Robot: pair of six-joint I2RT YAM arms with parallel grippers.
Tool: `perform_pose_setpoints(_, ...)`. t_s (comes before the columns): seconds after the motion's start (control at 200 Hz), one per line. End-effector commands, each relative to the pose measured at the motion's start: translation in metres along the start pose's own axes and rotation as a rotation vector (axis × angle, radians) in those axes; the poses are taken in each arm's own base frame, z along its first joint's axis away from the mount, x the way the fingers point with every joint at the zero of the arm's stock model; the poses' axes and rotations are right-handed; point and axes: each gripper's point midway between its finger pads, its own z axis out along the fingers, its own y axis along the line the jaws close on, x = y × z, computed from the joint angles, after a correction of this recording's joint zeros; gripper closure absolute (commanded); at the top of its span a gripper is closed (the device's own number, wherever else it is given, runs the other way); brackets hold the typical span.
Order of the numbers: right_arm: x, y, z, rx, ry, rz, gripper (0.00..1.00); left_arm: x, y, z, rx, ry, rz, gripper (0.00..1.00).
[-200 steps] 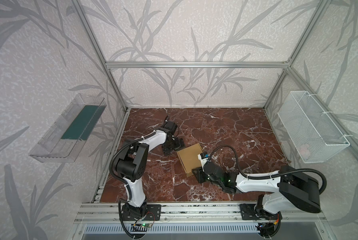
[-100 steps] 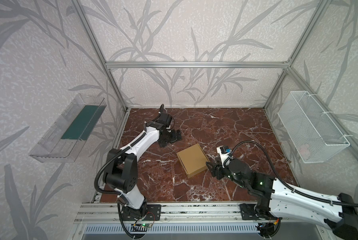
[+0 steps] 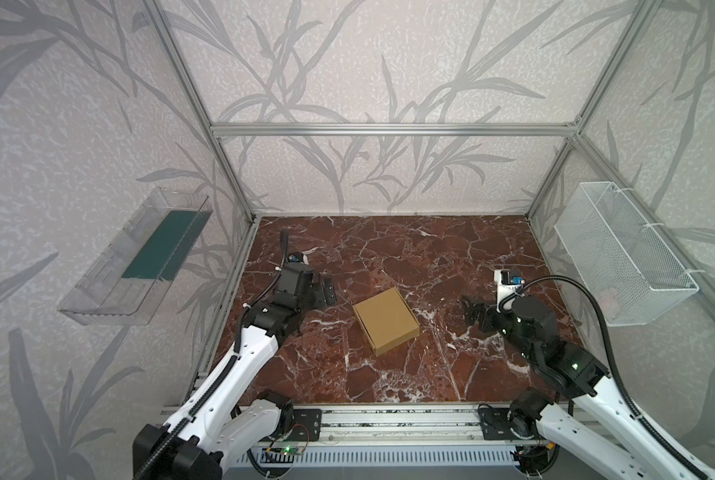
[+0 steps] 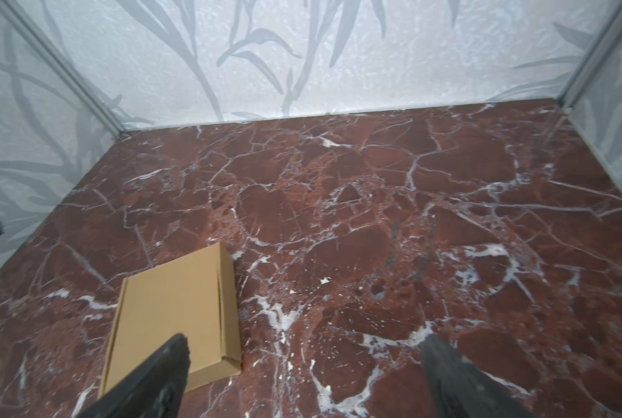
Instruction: Fold the paper box
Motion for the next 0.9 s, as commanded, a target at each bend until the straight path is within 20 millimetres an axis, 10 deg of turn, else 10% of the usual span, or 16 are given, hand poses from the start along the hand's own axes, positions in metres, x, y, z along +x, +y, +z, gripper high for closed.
perform_pose_setpoints(0.0, -0.003, -0.031, 0.006, 0.139, -0.005, 0.011, 0.01, -0.023, 0.029, -0.002, -0.151, -0.166, 0.03, 0.01)
perform_pose_setpoints(0.56, -0.02, -0.097, 0.073, 0.443, -0.262, -0.186, 0.01, -0.03, 0.103, 0.038, -0.296, -0.419, 0.011, 0.01)
perform_pose_setpoints(0.895, 0.01, -0.118, 0.119, 0.481, -0.215, -0.209, 0.01, -0.025, 0.125, 0.076, -0.364, -0.429, 0.024, 0.01)
